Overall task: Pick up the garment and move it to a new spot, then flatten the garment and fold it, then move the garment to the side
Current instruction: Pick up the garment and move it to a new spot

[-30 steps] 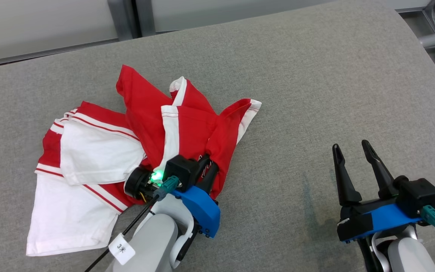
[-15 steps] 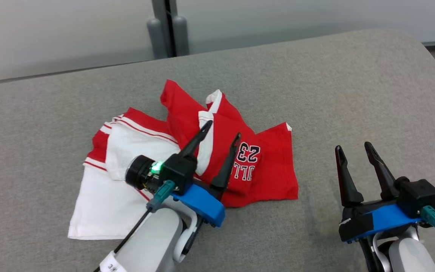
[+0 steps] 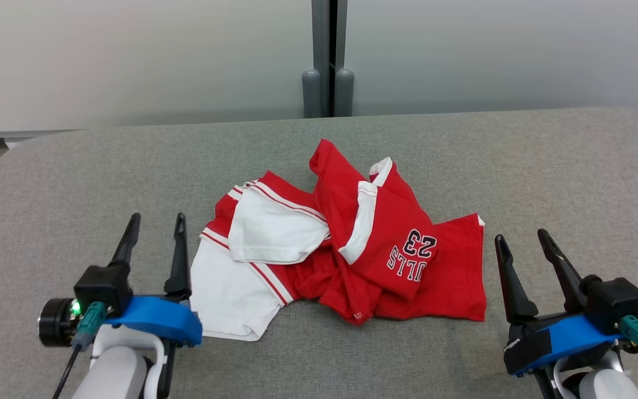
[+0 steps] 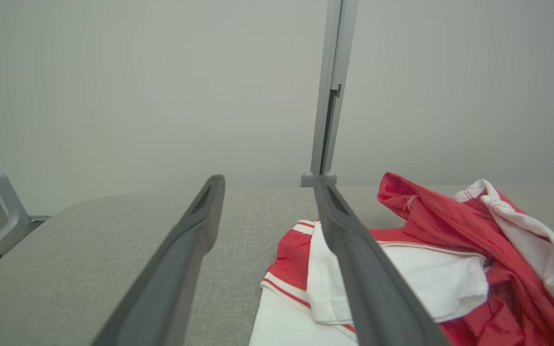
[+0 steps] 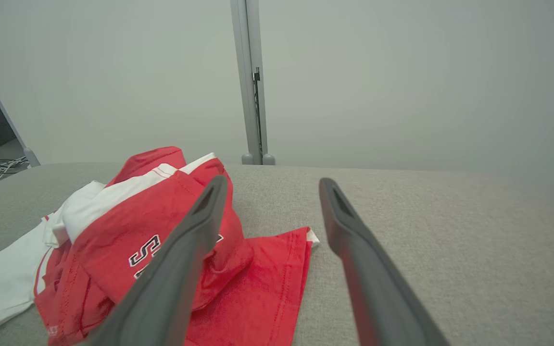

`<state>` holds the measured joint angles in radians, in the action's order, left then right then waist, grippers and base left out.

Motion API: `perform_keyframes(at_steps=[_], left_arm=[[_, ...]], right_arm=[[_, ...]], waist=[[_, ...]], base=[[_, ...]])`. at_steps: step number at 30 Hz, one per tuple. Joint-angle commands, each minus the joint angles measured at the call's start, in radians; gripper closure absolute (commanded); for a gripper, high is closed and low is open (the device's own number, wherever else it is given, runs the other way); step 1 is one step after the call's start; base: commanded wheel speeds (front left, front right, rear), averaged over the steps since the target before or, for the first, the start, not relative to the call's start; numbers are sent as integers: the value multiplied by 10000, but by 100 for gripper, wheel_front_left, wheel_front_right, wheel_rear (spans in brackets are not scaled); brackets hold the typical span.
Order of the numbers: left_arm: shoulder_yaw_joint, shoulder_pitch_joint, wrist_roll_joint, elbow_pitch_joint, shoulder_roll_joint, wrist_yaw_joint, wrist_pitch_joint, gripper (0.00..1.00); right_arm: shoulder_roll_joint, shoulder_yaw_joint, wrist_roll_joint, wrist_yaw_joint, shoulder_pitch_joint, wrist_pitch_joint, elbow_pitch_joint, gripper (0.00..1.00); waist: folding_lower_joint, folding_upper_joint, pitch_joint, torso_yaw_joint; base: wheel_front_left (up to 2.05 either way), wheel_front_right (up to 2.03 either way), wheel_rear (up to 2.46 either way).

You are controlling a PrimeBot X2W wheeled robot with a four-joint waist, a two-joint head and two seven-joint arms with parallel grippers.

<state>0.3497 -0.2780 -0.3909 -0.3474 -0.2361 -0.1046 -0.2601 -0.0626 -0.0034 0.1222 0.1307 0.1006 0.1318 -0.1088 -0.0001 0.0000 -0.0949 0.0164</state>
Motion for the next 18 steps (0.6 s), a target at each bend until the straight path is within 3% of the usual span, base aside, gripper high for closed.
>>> perform_keyframes(at_steps=[1, 6, 18], left_arm=[[-134, 261, -78, 62, -153, -13, -52, 0], [-338, 915, -328, 187, -535, 115, 1, 0], [-187, 1831, -590, 511, -841, 256, 272, 0]], right_arm=[[-40, -21, -20, 1, -149, -54, 40, 0], [-35, 32, 25, 1, -400, -205, 122, 0], [27, -139, 2, 1, -1124, -462, 354, 0]], waist=[[1, 0, 79, 41], [1, 0, 347, 45], [1, 0, 871, -174]], base=[[0, 0, 0], [0, 0, 0], [0, 0, 0]])
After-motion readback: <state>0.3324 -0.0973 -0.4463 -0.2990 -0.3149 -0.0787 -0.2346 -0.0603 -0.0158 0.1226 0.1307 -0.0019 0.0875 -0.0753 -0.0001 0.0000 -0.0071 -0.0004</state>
